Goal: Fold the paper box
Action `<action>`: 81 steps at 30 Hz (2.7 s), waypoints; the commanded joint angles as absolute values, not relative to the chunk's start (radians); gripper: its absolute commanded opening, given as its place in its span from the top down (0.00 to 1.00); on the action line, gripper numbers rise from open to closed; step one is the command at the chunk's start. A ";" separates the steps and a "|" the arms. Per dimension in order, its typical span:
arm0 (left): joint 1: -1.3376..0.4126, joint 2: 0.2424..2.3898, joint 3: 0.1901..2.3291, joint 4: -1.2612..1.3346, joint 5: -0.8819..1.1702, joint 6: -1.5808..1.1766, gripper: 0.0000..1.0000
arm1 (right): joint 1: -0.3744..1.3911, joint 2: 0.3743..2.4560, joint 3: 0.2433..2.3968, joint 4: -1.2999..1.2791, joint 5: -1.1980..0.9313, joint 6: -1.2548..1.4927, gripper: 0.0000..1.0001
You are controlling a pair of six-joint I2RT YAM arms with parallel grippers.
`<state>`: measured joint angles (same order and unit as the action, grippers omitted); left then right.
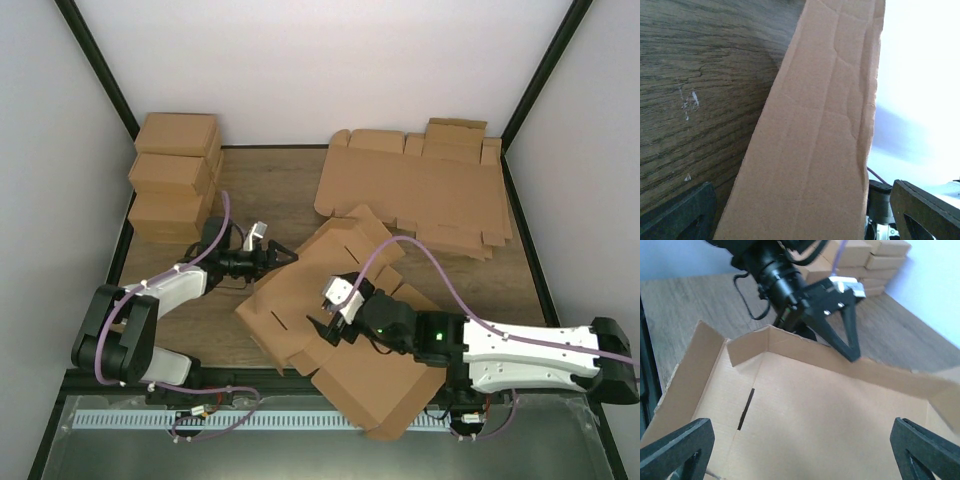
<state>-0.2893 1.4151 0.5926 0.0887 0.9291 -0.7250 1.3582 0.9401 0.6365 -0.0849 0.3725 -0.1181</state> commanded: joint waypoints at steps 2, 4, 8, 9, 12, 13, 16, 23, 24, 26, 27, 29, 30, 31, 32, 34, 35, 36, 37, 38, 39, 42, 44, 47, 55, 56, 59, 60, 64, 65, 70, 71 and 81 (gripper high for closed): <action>-0.302 1.407 0.605 0.080 0.945 -0.670 0.03 | 1.320 0.851 0.689 -0.292 0.442 0.287 0.00; -0.305 1.394 0.616 0.062 0.939 -0.648 0.03 | 1.289 0.832 0.700 -0.354 0.386 0.409 0.00; -0.321 1.379 0.649 0.000 0.924 -0.584 0.03 | 1.199 0.844 0.705 -0.449 0.216 0.579 0.04; -0.327 1.377 0.659 -0.020 0.915 -0.562 0.03 | 1.182 0.854 0.699 -0.459 0.174 0.606 0.06; -0.362 1.375 0.702 -0.111 0.855 -0.482 0.03 | 1.134 0.889 0.679 -0.472 0.080 0.670 0.18; -0.378 1.374 0.713 -0.138 0.832 -0.460 0.04 | 1.123 0.898 0.669 -0.466 0.054 0.681 0.21; -0.430 1.374 0.755 -0.229 0.706 -0.390 0.08 | 1.090 0.902 0.636 -0.437 0.016 0.731 0.37; -0.566 1.322 0.840 -0.337 0.438 -0.293 0.17 | 0.961 0.818 0.516 -0.368 -0.092 0.835 0.62; -0.575 1.307 0.844 -0.337 0.427 -0.286 0.17 | 0.951 0.807 0.499 -0.366 -0.102 0.845 0.62; -0.586 1.277 0.856 -0.335 0.424 -0.277 0.18 | 0.942 0.798 0.467 -0.364 -0.116 0.865 0.62; -0.589 1.267 0.862 -0.335 0.427 -0.275 0.18 | 0.942 0.798 0.451 -0.361 -0.125 0.872 0.62; -0.594 1.258 0.876 -0.340 0.434 -0.273 0.18 | 0.942 0.809 0.417 -0.347 -0.155 0.892 0.62; -0.596 1.258 0.884 -0.348 0.437 -0.273 0.18 | 0.941 0.819 0.403 -0.346 -0.164 0.905 0.62; -0.599 1.260 0.892 -0.357 0.438 -0.270 0.18 | 0.942 0.827 0.391 -0.346 -0.170 0.915 0.63; -0.602 1.263 0.902 -0.366 0.438 -0.268 0.18 | 0.941 0.836 0.378 -0.340 -0.177 0.918 0.66; -0.611 1.267 0.913 -0.383 0.445 -0.264 0.18 | 0.942 0.842 0.353 -0.320 -0.187 0.923 0.71; -0.616 1.268 0.914 -0.383 0.450 -0.264 0.18 | 0.942 0.841 0.341 -0.308 -0.188 0.929 0.75; -0.619 1.268 0.916 -0.383 0.467 -0.265 0.18 | 0.942 0.840 0.328 -0.294 -0.186 0.935 0.79; -0.622 1.272 0.914 -0.382 0.480 -0.267 0.18 | 0.942 0.838 0.316 -0.278 -0.184 0.942 0.83; -0.625 1.277 0.913 -0.382 0.494 -0.267 0.18 | 0.942 0.838 0.302 -0.259 -0.180 0.950 0.87; -0.627 1.282 0.914 -0.387 0.493 -0.268 0.18 | 0.941 0.841 0.292 -0.245 -0.176 0.958 0.89; -0.627 1.278 0.920 -0.423 0.376 -0.275 0.17 | 0.942 0.860 0.273 -0.212 -0.168 0.976 0.95; -0.621 1.272 0.928 -0.459 0.232 -0.291 0.12 | 0.942 0.875 0.270 -0.202 -0.171 0.981 0.96; -0.614 1.306 0.940 -0.493 0.054 -0.264 0.10 | 0.942 0.908 0.282 -0.206 -0.170 0.979 0.96; -0.501 1.617 1.012 -0.445 0.177 -0.198 0.04 | 0.941 0.951 0.335 -0.257 -0.160 0.943 0.96; -0.492 1.635 1.011 -0.420 0.207 -0.186 0.03 | 0.941 0.948 0.335 -0.260 -0.164 0.938 0.96; -0.457 1.687 1.035 -0.396 0.220 -0.175 0.01 | 0.942 0.945 0.333 -0.253 -0.223 0.915 0.97; -0.446 1.704 1.046 -0.398 0.235 -0.167 0.01 | 0.942 0.947 0.328 -0.247 -0.237 0.914 0.97; -0.419 1.789 1.103 -0.440 0.338 -0.125 0.07 | 0.941 0.948 0.306 -0.234 -0.251 0.922 0.97; -0.419 1.811 1.113 -0.454 0.370 -0.109 0.11 | 0.942 0.948 0.302 -0.232 -0.251 0.922 0.97; -0.419 1.845 1.118 -0.473 0.416 -0.094 0.24 | 0.942 0.958 0.295 -0.214 -0.261 0.901 0.97; -0.418 1.841 1.122 -0.480 0.410 -0.094 0.26 | 0.942 0.964 0.297 -0.212 -0.263 0.899 0.97; -0.417 1.752 1.121 -0.511 0.237 -0.130 0.13 | 0.940 0.971 0.285 -0.210 -0.249 0.907 0.97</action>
<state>-0.4179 1.8046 1.1053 -0.4915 0.3439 -0.1143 0.9501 0.9863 0.2905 -0.2165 -0.2577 0.9100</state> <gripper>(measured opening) 0.790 0.028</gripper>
